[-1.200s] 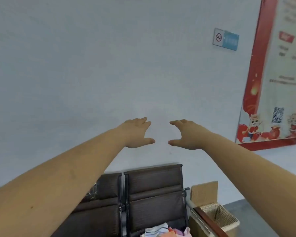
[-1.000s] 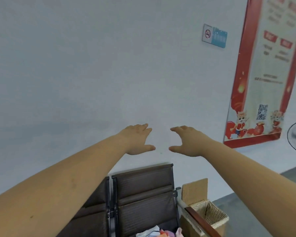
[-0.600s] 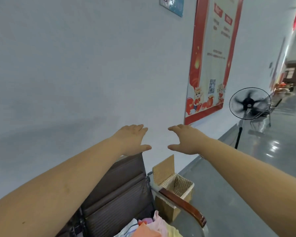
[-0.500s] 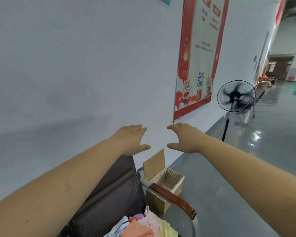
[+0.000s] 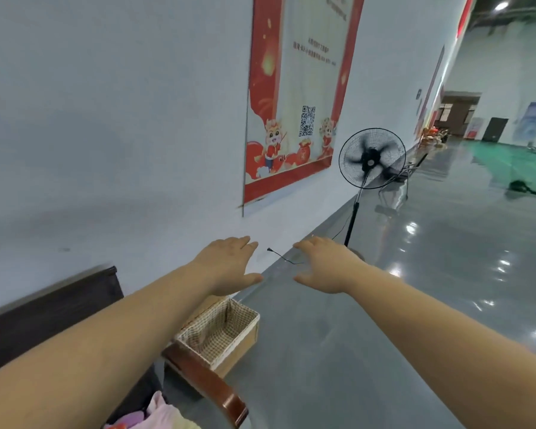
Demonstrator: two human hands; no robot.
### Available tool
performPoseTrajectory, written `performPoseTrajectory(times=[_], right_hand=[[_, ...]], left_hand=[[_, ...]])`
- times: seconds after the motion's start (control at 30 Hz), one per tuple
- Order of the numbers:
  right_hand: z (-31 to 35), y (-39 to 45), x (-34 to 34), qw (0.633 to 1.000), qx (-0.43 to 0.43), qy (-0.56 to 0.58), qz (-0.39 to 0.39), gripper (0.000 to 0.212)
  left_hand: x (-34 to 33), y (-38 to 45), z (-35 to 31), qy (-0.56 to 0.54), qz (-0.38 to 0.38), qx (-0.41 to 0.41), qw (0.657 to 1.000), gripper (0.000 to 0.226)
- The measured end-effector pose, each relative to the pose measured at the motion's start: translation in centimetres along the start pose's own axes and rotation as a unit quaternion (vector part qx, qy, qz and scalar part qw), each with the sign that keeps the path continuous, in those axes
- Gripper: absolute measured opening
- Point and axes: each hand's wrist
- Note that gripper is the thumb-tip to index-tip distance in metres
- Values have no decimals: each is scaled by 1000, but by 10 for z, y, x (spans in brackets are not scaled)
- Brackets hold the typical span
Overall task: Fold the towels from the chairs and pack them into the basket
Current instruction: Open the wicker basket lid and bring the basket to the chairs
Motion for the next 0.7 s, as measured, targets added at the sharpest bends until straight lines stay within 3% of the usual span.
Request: performPoseTrajectory(times=[0.23, 0.7], right_hand=[[-120, 75, -46, 1000, 24, 0, 12, 66], [-220, 337, -106, 994, 106, -7, 14, 64]], left_hand=[[-38, 123, -43, -18, 29, 32, 999, 74], [-81, 359, 29, -1, 67, 121, 990, 73]])
Point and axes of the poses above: each hand's wrist, its own y-axis towards the middle knuckle, its own x-axis out of the back of the hand, z = x × y, and after that the axes turned 10 degrees about -y, right-handed
